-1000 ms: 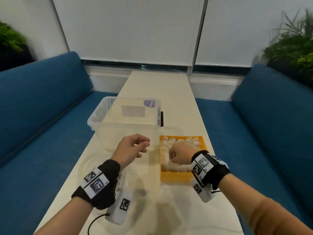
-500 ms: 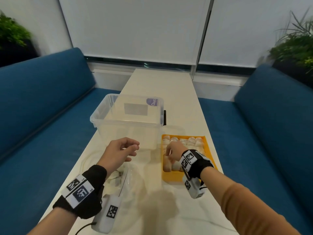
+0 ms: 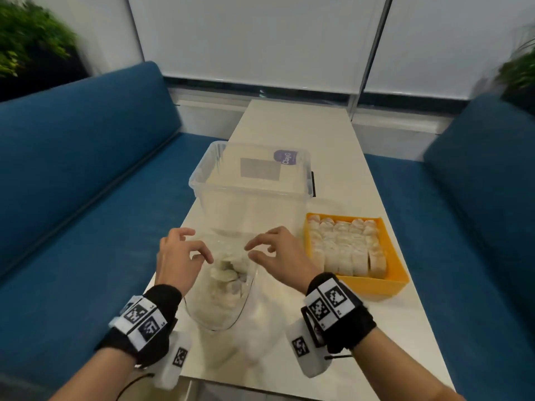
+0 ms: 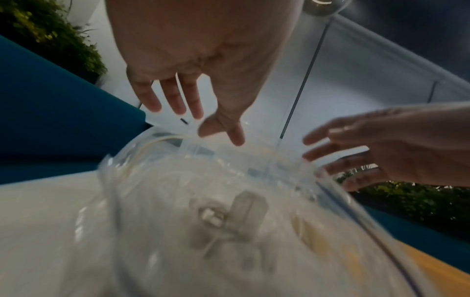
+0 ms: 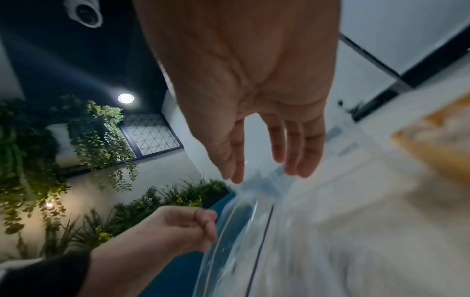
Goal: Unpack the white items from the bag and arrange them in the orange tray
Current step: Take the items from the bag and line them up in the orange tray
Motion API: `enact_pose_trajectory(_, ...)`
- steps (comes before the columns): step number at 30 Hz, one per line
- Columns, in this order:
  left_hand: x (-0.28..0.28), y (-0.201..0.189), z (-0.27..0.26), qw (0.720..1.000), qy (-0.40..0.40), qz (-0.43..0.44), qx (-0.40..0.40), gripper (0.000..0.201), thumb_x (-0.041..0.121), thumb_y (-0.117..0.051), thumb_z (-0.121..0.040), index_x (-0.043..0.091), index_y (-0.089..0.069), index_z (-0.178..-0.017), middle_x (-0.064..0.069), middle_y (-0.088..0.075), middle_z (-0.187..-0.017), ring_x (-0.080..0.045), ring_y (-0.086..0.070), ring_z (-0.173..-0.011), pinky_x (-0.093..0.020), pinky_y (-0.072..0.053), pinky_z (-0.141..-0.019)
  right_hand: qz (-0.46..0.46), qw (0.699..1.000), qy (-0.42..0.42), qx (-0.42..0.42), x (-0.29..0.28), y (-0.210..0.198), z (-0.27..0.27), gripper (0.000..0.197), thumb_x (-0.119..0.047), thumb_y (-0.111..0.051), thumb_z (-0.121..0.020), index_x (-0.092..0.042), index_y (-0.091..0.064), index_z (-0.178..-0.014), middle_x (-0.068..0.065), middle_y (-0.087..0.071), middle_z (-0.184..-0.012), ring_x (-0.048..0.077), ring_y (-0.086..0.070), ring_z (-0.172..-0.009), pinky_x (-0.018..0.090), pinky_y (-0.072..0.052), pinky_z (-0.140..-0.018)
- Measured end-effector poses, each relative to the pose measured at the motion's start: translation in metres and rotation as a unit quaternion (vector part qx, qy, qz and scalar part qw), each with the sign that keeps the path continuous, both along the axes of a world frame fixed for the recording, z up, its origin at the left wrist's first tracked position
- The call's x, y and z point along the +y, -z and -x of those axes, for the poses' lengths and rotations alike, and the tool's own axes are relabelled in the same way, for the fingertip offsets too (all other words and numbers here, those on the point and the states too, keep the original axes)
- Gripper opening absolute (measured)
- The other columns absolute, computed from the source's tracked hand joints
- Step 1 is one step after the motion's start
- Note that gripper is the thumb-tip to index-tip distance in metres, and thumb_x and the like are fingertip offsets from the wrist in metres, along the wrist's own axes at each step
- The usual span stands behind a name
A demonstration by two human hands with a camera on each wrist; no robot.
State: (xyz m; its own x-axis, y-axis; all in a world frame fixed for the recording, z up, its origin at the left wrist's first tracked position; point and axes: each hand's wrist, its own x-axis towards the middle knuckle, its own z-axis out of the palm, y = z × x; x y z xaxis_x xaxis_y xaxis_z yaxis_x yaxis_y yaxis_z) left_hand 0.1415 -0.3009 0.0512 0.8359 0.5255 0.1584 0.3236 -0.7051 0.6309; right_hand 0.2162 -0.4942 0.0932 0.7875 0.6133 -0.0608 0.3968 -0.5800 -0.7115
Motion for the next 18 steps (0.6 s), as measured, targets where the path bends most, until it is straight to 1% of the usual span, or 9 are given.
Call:
enact_pose_trajectory(2,0.002,0.017,0.008,0.999,-0.013,-0.043,0.012,0.042,0.000,-0.068,-0.080,0.034,-0.067,-0.057,-0.001,-0.048,-0.128,-0.026,-0.039,-0.117,-0.041,-0.033,-0.096,0.032,0.999,0.018,0.033,0.022,0.020,0.019,0.024,-0.040,-0.063,-0.085,-0.033,-0.068,-0.107,0.008,-0.031,-0.139,0.028,-0.035,-0.128,0.036,-0.035,-0.105)
enact_pose_trajectory(4,0.001,0.031,0.017,0.995,-0.013,-0.077,0.060,0.020,0.016,-0.071,-0.081,0.035,-0.073,-0.081,-0.001,-0.035,-0.142,-0.029,-0.033,-0.124,-0.044,-0.031,-0.099,0.101,0.992,0.058,0.045,0.037,0.045,0.029,0.036,-0.037,-0.062,-0.084,-0.035,-0.059,-0.121,0.008,-0.016,-0.146,0.036,-0.033,-0.128,0.041,-0.037,-0.104)
enact_pose_trajectory(6,0.002,0.046,0.023,0.985,0.004,-0.060,0.163,0.043,0.028,-0.072,-0.081,0.041,-0.060,-0.121,-0.003,-0.010,-0.151,-0.031,-0.024,-0.132,-0.045,-0.031,-0.105,0.137,0.985,0.089,0.064,0.044,0.068,0.030,0.057,-0.023,-0.059,-0.087,-0.037,-0.038,-0.138,0.013,-0.017,-0.142,0.039,-0.044,-0.116,0.041,-0.043,-0.100)
enact_pose_trajectory(8,0.000,0.052,0.026,0.977,0.007,-0.061,0.207,0.065,0.024,-0.072,-0.081,0.042,-0.043,-0.136,-0.005,0.002,-0.151,-0.032,-0.019,-0.134,-0.048,-0.031,-0.105,0.129,0.983,0.092,0.095,0.044,0.081,0.028,0.071,-0.015,-0.054,-0.089,-0.039,-0.020,-0.147,0.015,-0.027,-0.132,0.034,-0.054,-0.091,0.036,-0.047,-0.093)
enact_pose_trajectory(11,-0.012,0.050,0.024,0.971,0.058,-0.212,0.093,0.074,-0.005,-0.075,-0.056,0.030,-0.061,-0.120,-0.014,-0.026,-0.143,-0.034,-0.035,-0.117,-0.052,-0.039,-0.088,0.104,0.983,0.086,0.122,0.043,0.087,0.027,0.079,-0.010,-0.053,-0.089,-0.037,-0.010,-0.149,0.014,-0.033,-0.124,0.035,-0.054,-0.091,0.029,-0.044,-0.090)
enact_pose_trajectory(13,-0.017,0.049,0.016,0.946,0.148,-0.288,-0.015,0.062,-0.015,-0.071,-0.045,0.020,-0.070,-0.096,-0.011,-0.048,-0.116,-0.028,-0.045,-0.092,-0.040,-0.045,-0.069,0.102,0.982,0.097,0.128,0.045,0.088,0.024,0.087,-0.008,-0.055,-0.088,-0.039,-0.001,-0.149,0.015,-0.033,-0.129,0.036,-0.051,-0.109,0.027,-0.042,-0.091)
enact_pose_trajectory(15,-0.019,0.049,0.002,0.933,0.237,-0.268,-0.047,0.044,-0.015,-0.078,-0.047,0.013,-0.069,-0.079,-0.006,-0.055,-0.089,-0.022,-0.051,-0.073,-0.026,-0.042,-0.054,0.120,0.979,0.093,0.140,0.045,0.091,0.021,0.091,-0.012,-0.058,-0.088,-0.040,0.003,-0.149,0.017,-0.034,-0.132,0.035,-0.048,-0.117,0.029,-0.040,-0.094)
enact_pose_trajectory(16,-0.021,0.048,-0.005,0.936,0.260,-0.235,-0.024,0.039,-0.010,-0.082,-0.052,0.012,-0.068,-0.080,-0.005,-0.057,-0.085,-0.021,-0.056,-0.072,-0.023,-0.043,-0.053,0.132,0.977,0.089,0.141,0.044,0.092,0.019,0.093,-0.013,-0.060,-0.087,-0.040,0.004,-0.149,0.019,-0.036,-0.133,0.036,-0.046,-0.120,0.031,-0.040,-0.096)
enact_pose_trajectory(18,-0.018,0.055,-0.020,0.953,0.227,-0.183,0.076,0.034,0.013,-0.072,-0.081,0.011,-0.061,-0.113,-0.008,-0.058,-0.110,-0.025,-0.058,-0.097,-0.024,-0.048,-0.077,0.143,0.978,0.084,0.130,0.042,0.093,0.016,0.097,-0.013,-0.062,-0.084,-0.040,0.005,-0.149,0.023,-0.043,-0.131,0.038,-0.048,-0.120,0.034,-0.041,-0.097)
